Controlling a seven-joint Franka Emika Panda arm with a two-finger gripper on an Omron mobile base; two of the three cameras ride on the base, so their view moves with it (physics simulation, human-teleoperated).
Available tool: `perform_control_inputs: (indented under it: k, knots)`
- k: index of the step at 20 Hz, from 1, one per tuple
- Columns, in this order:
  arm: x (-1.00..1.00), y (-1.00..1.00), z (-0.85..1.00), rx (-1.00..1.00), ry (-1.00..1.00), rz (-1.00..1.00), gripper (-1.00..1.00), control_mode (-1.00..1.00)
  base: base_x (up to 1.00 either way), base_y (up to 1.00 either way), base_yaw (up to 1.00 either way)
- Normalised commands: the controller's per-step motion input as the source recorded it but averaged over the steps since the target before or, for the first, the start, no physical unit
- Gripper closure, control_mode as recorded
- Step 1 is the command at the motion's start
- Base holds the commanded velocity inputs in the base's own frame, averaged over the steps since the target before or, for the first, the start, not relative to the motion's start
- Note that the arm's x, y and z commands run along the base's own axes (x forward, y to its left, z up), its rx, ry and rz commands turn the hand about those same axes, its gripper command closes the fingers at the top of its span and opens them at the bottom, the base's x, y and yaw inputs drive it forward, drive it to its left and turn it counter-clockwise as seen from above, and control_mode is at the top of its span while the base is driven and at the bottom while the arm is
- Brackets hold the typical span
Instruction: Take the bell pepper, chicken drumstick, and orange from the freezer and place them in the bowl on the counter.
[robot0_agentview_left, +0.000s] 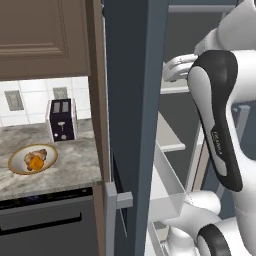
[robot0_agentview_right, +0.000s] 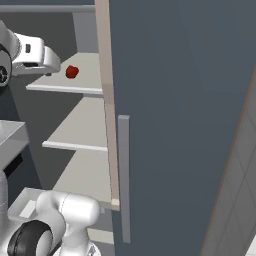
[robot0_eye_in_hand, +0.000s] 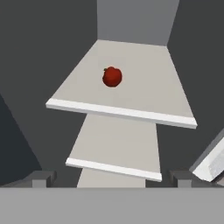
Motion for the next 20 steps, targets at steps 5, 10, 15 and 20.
perform_control_inputs:
  k: [5, 10, 15, 20]
  knots:
    - [0.42, 0.03, -0.40, 0.00, 0.00, 0.00, -1.00, -1.00, 0.00, 0.00, 0.00]
    - [0.37, 0.09, -0.45, 0.00, 0.00, 0.00, -1.00, -1.00, 0.00, 0.00, 0.00]
    - [0.32, 0.00, -0.07, 0.00, 0.00, 0.00, -1.00, -1.00, 0.00, 0.00, 0.00]
    - [0.39, 0.00, 0.00, 0.00, 0.00, 0.00, -1.00, -1.00, 0.00, 0.00, 0.00]
